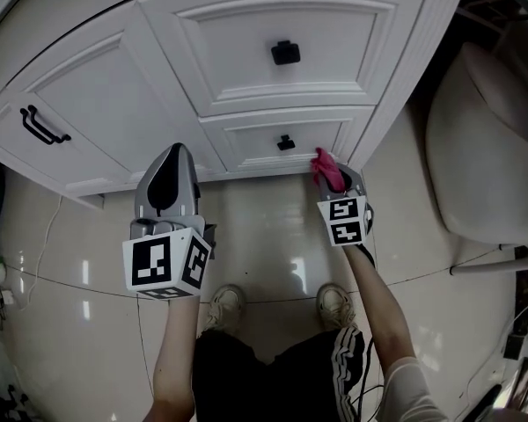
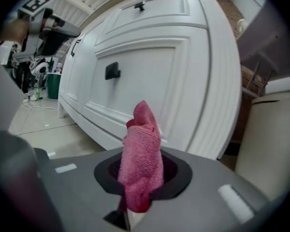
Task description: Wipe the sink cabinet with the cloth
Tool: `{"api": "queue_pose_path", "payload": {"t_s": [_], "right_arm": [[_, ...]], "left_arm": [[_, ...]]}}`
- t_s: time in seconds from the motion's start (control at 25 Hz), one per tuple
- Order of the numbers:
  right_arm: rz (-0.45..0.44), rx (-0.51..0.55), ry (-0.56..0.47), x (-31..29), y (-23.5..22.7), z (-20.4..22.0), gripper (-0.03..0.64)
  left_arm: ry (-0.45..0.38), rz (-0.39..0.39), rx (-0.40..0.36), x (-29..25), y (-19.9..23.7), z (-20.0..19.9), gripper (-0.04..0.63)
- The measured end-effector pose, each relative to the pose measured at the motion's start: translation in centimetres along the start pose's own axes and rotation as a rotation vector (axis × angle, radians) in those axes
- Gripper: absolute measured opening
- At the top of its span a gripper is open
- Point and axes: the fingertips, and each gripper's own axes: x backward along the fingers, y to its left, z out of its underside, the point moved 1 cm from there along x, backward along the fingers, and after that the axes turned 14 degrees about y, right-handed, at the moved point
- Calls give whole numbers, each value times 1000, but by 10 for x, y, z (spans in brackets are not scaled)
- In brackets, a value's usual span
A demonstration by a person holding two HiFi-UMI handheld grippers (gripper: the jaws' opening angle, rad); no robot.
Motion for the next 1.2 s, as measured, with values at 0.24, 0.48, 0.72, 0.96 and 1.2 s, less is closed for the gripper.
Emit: {"api": "queue_pose_path", "payload": {"t_s": [0.24,0.48,0.72,0.96,1.2], "right_arm": [[112,-179,48,5,-60,34,66],[112,-349,-3,36,-62,24,64],[61,-480,-251,151,-70,-65,66],[-45,-331,-547,289,-24,-191,69],[-99,-193,-588,345,38,-214,71]], "left_arm": [[-4,2,-13,-3,-5,2,14],[8,-19,-21,3,0,-2,14],[-141,-55,11,41,1,-86,14],[-157,62,-24,89,-65,-123,14],[-188,87,-63,128,-86,-146,14]]}}
